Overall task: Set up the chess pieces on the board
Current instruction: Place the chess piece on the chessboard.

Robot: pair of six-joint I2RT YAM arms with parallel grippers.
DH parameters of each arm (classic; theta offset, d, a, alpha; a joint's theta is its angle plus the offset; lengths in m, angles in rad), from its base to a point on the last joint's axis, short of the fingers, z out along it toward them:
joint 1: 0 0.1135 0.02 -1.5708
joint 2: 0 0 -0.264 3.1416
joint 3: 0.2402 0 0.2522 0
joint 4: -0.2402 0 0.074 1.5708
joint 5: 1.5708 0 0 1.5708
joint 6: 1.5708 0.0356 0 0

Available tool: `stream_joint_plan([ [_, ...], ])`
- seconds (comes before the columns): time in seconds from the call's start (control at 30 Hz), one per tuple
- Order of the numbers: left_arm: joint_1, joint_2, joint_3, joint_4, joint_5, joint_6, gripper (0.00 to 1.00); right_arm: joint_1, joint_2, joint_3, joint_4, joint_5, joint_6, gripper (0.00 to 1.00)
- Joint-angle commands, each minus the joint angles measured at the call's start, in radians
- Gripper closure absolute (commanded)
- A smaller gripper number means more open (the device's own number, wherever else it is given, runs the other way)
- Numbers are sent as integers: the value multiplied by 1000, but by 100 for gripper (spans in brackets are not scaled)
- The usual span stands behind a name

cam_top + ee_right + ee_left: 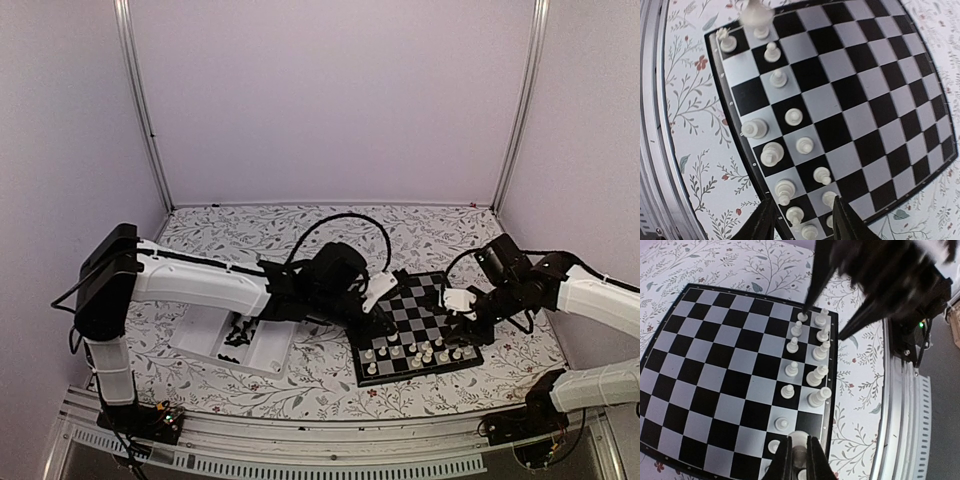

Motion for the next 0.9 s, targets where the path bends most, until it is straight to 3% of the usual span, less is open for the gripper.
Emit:
stream_joint_plan([
  [0.0, -65, 73, 82, -94, -51, 73, 97, -28, -118, 23, 47, 40, 38, 53],
  [0.07, -83, 97, 116, -123, -85, 91, 97, -94, -174, -29, 127, 53, 80, 46],
  [0.27, -107, 134, 145, -161, -95, 108, 97, -219, -263, -83, 250, 123, 159, 41],
  [0.87, -126, 253, 261, -244, -138, 121, 97, -240, -269, -108, 268, 129, 155, 38],
])
